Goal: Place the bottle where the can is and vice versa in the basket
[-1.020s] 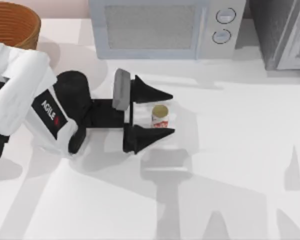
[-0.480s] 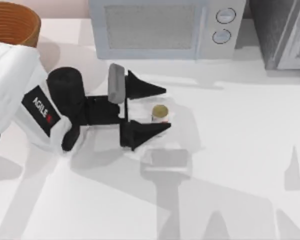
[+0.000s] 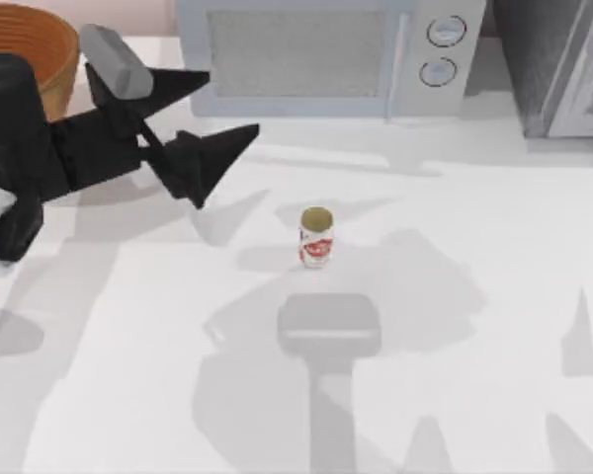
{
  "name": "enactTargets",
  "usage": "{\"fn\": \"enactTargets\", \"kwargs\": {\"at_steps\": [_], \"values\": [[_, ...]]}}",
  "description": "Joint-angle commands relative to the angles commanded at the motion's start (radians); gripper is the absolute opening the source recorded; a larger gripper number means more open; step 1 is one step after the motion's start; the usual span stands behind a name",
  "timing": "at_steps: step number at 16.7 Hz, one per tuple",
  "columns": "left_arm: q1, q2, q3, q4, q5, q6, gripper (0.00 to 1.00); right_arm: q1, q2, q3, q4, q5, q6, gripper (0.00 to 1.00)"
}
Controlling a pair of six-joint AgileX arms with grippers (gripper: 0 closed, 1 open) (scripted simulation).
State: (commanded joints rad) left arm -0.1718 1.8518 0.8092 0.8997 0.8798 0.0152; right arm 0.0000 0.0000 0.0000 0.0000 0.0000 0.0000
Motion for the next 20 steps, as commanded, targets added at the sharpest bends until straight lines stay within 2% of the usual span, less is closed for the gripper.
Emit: {"fn": "enactTargets", "kwargs": {"at_steps": [8, 12, 16, 20], "values": [[0.12, -1.03, -0.415, -0.49, -0.468, 0.006, 1.0, 0.0, 0.0, 0.0, 0.0, 0.0, 0.0, 1.0], [0.152, -1.463, -0.604, -0.693, -0.668, -0.001, 1.0, 0.0, 0.0, 0.0, 0.0, 0.0, 0.0, 1.0], [0.168, -1.741, -0.746, -0.837, -0.815, -0.01, 1.0, 0.0, 0.0, 0.0, 0.0, 0.0, 0.0, 1.0], [0.172, -1.851, -0.809, -0.899, -0.879, -0.015, 1.0, 0.0, 0.0, 0.0, 0.0, 0.0, 0.0, 1.0]]}}
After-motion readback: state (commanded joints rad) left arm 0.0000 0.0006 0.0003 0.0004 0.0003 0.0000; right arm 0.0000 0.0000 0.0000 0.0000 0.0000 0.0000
